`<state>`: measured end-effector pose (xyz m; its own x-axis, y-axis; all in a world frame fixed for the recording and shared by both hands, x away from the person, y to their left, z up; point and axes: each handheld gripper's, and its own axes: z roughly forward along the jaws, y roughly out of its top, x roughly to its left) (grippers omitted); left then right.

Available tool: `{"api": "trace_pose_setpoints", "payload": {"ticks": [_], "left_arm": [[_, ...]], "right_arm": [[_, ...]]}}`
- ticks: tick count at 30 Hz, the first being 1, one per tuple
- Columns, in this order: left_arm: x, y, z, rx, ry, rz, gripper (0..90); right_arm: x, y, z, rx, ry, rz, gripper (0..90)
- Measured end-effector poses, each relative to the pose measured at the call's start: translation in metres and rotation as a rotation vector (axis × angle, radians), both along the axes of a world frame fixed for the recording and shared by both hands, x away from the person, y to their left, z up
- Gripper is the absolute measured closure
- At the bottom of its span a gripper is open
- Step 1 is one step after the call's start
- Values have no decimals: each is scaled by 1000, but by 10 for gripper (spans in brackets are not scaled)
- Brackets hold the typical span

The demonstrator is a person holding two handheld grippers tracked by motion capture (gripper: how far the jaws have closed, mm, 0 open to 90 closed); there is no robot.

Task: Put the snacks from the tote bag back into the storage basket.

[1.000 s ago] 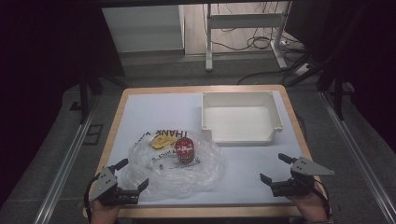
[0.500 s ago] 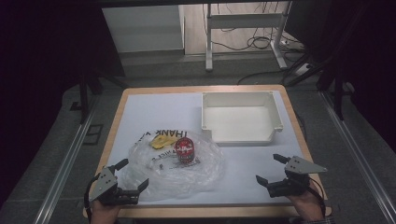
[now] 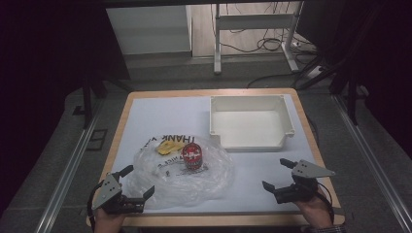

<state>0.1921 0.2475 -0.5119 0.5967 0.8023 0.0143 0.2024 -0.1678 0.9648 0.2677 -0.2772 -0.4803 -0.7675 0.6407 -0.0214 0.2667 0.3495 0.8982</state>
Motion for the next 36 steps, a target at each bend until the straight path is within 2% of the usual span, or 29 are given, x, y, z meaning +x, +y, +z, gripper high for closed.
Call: {"api": "trace_pose_setpoints", "payload": {"ticks": [5,13,15,17,27,32,36], "left_arm": [[0,0,0,-1,-1,-1,0],[0,0,0,-1,-2,0,0],[0,0,0,0,-2,-1,0],[0,0,0,-1,-2,-1,0],[0,-1,0,1,-1,-2,0],[0,-1,0,1,-1,-2,0],[0,-1,0,1,0,-2,0]], "right_arm": [[1,3,1,5,16,9,0],[0,9,3,2,11,11,0],[-1,11,4,26,14,18,0],[0,12,4,28,13,18,0],[2,22,4,-1,13,37,0],[4,25,5,-4,19,41,0],[7,28,4,13,33,62,0]]}}
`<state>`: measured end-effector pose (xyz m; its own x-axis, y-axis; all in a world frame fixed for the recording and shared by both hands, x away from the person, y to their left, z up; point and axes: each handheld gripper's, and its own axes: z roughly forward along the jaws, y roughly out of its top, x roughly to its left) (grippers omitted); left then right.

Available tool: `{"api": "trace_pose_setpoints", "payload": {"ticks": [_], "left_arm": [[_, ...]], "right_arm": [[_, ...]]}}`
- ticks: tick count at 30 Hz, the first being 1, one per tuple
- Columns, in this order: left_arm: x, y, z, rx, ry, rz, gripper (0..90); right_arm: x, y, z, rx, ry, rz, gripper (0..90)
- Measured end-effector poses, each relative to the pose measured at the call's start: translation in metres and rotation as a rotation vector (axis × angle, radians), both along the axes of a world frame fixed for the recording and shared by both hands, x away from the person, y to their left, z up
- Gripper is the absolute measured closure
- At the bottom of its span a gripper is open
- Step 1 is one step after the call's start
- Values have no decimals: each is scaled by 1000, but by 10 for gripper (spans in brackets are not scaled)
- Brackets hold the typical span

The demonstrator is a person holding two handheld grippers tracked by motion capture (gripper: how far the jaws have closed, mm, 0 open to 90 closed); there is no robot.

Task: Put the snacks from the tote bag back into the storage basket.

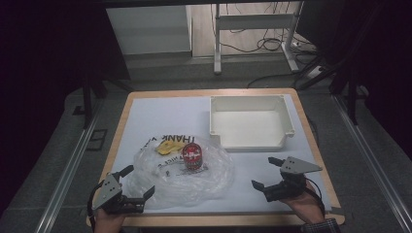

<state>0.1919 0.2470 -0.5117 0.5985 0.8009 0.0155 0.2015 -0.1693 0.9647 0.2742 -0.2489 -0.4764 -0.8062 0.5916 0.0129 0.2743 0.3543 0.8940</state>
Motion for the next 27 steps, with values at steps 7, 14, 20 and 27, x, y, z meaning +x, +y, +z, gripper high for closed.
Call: {"api": "trace_pose_setpoints", "payload": {"ticks": [7,14,20,27], "left_arm": [[0,0,0,0,0,0,0],[0,0,0,0,-1,0,0],[0,0,0,0,-1,0,0],[0,0,0,-1,-3,2,0]], "right_arm": [[2,12,-3,-35,-12,22,0],[6,22,-4,-33,-11,41,0],[11,30,-4,-27,-5,61,0],[17,42,-4,-13,3,88,0]]}}
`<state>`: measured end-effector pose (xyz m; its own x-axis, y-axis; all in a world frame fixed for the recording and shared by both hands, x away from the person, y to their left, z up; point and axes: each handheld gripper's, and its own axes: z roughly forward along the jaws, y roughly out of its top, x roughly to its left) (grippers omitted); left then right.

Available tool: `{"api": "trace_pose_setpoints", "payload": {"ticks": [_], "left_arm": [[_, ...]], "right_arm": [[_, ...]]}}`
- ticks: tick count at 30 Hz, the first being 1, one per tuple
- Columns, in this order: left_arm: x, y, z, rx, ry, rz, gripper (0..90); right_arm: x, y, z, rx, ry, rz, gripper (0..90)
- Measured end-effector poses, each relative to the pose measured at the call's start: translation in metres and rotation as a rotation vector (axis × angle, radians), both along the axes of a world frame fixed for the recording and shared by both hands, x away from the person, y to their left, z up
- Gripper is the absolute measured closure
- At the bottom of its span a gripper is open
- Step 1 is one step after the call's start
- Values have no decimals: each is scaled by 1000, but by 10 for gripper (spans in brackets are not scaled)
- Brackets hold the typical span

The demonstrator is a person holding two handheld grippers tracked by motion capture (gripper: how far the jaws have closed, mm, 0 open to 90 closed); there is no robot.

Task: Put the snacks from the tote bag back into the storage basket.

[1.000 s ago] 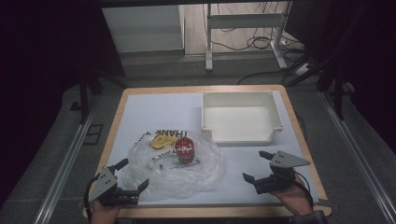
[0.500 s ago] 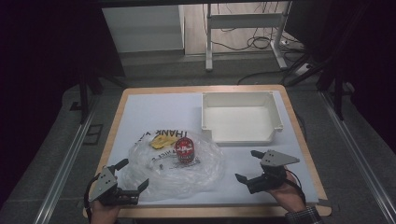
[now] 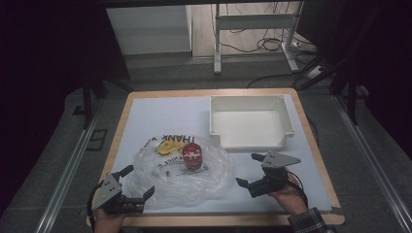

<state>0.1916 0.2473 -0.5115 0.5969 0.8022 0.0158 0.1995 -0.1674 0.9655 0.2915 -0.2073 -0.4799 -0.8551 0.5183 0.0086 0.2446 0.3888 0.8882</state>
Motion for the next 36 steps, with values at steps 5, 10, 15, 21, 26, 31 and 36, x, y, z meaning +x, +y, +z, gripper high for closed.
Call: {"api": "trace_pose_setpoints", "payload": {"ticks": [5,10,15,21,26,31,36], "left_arm": [[0,0,0,0,-1,1,0],[0,0,0,1,-1,0,0],[0,0,0,1,-2,0,0],[0,0,0,0,-2,-1,0],[0,1,0,1,-2,-1,0],[0,1,0,1,-3,-1,0],[0,1,1,-1,-4,-1,0]], "right_arm": [[4,7,1,-7,18,13,0],[7,11,1,2,39,13,0],[11,16,1,29,55,16,0],[15,23,2,51,71,19,0],[18,27,3,51,66,16,0],[24,36,2,19,81,21,0],[27,43,2,1,85,25,0]]}}
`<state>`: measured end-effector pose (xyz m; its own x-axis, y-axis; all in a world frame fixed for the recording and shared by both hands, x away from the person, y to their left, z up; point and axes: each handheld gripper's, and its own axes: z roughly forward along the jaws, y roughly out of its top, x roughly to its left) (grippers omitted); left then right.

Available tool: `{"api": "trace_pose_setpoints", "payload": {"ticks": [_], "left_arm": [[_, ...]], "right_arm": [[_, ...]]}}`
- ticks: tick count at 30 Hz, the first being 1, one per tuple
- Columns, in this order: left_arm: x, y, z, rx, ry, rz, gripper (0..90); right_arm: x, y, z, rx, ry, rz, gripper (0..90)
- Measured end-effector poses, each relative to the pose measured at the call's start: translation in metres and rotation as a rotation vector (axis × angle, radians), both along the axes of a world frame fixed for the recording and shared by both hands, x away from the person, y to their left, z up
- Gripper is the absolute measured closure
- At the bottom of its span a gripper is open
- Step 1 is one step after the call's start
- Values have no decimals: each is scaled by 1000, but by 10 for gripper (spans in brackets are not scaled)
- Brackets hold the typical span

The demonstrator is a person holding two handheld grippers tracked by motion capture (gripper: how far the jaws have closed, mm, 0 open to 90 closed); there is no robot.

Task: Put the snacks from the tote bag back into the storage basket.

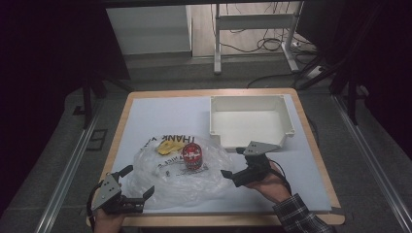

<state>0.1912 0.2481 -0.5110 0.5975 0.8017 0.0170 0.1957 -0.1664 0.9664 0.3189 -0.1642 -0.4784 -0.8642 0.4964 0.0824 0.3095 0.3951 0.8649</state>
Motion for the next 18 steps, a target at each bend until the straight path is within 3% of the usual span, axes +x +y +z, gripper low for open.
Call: {"api": "trace_pose_setpoints", "payload": {"ticks": [18], "left_arm": [[0,0,0,-1,-2,1,0]], "right_arm": [[19,33,-4,-65,37,17,9]]}}
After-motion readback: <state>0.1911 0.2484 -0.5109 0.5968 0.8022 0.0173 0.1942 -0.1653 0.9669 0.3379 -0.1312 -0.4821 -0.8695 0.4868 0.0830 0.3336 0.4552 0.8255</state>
